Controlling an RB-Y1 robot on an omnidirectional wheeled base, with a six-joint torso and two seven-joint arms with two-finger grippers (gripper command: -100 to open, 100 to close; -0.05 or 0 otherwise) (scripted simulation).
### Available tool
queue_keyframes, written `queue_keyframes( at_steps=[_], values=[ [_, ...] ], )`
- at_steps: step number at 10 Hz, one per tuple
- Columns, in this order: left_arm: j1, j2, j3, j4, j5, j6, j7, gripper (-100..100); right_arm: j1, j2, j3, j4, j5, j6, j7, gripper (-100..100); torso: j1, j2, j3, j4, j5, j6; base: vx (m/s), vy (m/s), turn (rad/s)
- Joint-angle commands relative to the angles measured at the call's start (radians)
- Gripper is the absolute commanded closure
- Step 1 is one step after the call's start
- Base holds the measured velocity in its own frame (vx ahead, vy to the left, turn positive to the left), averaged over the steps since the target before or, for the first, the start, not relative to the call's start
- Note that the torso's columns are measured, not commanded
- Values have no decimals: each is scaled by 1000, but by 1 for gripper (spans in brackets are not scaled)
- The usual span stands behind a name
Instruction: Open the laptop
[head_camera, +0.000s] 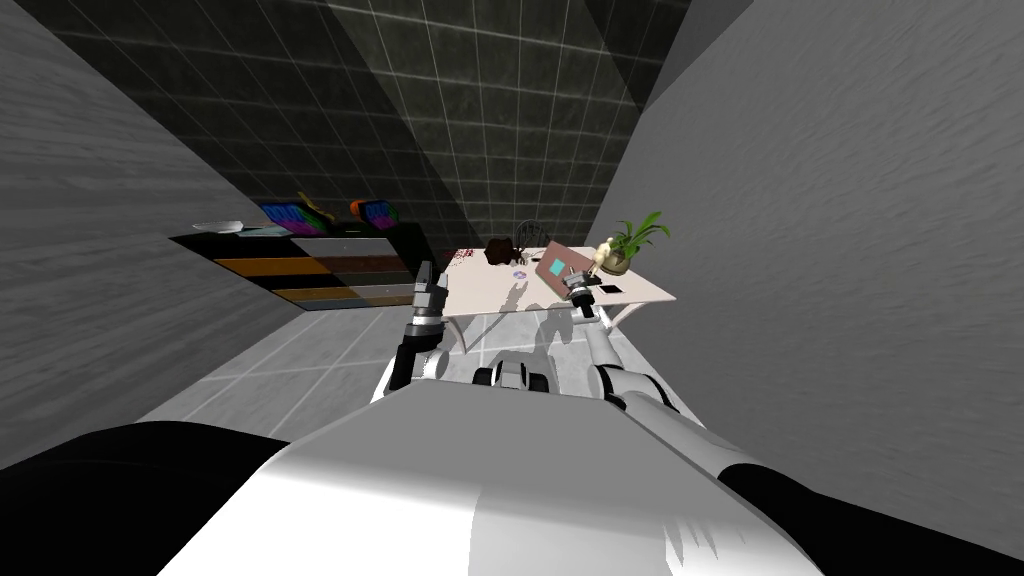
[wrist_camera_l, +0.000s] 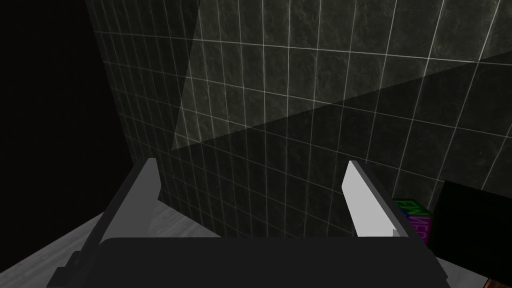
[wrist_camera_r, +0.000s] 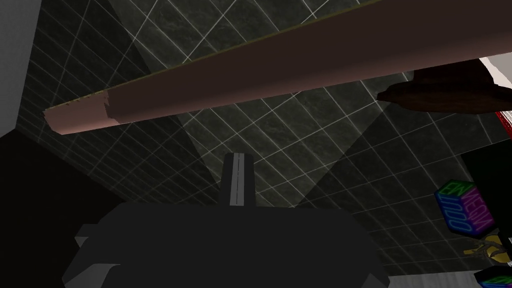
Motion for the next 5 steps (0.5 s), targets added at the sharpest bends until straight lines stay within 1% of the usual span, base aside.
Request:
queue_keyframes(
  at_steps=[1,2,4,5],
  values=[
    [0,0,0,0,0,0,0,0,-13,-55,3,36,-26,16,-70,100,0,0,0,0,0,0,-13,25,67],
    [0,0,0,0,0,0,0,0,-13,-55,3,36,-26,16,-86,100,1,0,0,0,0,0,-9,19,17],
    [0,0,0,0,0,0,0,0,-24,-104,6,64,-50,35,-148,100,1,0,0,0,0,0,-8,24,58],
    [0,0,0,0,0,0,0,0,-24,-104,6,64,-50,35,-163,100,1,0,0,0,0,0,-8,20,15]
  ],
)
